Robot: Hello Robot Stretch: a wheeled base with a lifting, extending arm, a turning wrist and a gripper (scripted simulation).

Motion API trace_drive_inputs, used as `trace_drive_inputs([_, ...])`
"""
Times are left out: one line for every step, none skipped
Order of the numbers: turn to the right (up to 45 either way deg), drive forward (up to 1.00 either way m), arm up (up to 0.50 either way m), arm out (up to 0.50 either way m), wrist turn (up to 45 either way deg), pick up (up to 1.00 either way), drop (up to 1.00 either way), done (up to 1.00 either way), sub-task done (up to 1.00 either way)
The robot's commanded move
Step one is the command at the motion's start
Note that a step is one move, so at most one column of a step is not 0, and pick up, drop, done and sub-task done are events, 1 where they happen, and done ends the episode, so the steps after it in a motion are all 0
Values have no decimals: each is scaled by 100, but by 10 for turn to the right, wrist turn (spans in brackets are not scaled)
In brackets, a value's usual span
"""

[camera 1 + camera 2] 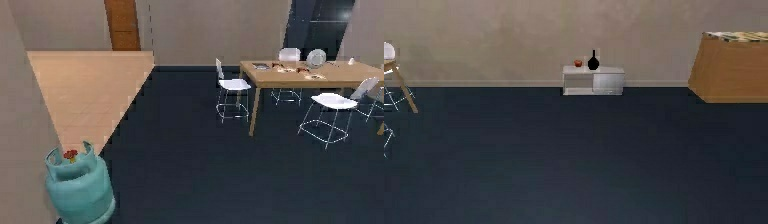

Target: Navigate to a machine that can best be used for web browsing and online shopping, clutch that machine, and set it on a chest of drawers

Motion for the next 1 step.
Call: trace_drive_inputs([0,100,0,0,0,0,0,0,0])
